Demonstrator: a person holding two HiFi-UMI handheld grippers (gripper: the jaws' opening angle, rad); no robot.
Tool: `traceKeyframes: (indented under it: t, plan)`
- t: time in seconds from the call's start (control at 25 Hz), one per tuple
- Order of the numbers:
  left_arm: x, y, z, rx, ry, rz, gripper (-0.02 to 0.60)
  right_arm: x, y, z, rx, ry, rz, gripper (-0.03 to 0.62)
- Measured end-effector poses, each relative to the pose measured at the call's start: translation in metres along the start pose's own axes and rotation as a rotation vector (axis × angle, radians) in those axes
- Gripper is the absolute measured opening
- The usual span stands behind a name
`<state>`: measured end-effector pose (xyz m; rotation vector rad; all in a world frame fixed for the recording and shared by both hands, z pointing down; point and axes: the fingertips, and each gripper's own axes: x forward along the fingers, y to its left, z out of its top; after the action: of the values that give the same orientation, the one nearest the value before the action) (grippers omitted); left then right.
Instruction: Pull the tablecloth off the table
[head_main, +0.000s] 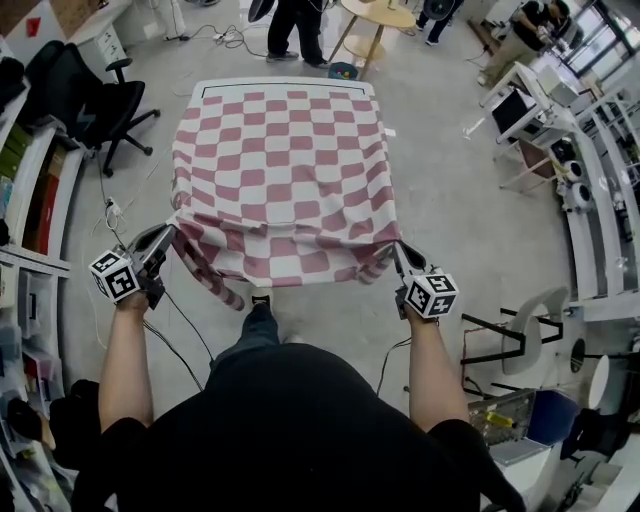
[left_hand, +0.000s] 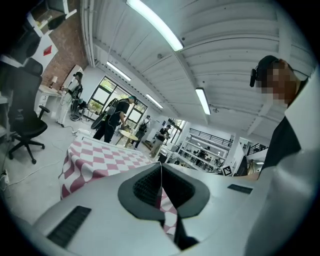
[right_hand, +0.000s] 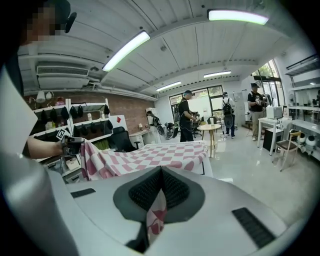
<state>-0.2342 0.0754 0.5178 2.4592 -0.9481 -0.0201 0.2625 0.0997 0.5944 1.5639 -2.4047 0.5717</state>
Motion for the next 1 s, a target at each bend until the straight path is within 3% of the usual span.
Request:
traceKeyframes:
  t: [0.12,0.36,0.56,1.0]
  plan:
    - [-0.004,-0.022,0.010,0.028,-0.023,-0.026,0.021,-0.016,0.015,0.006,-0.018,-0.027,0.024,0.029]
    - [0.033,-0.030,0.050,0.078,-0.032,-0.085,0.021,0.007,0.024,0.047,-0.042,-0.080,0.059,0.029]
    - [0.041,-0.067,0.090,0.095,-0.062,-0.144,0.021,-0.005,0.060,0.099,-0.068,-0.136,0.103,0.029]
    - [0.019,-0.148,0.139,0.148,-0.121,-0.291,0.021,-0.073,0.137,0.174,-0.163,-0.287,0.148,0.029]
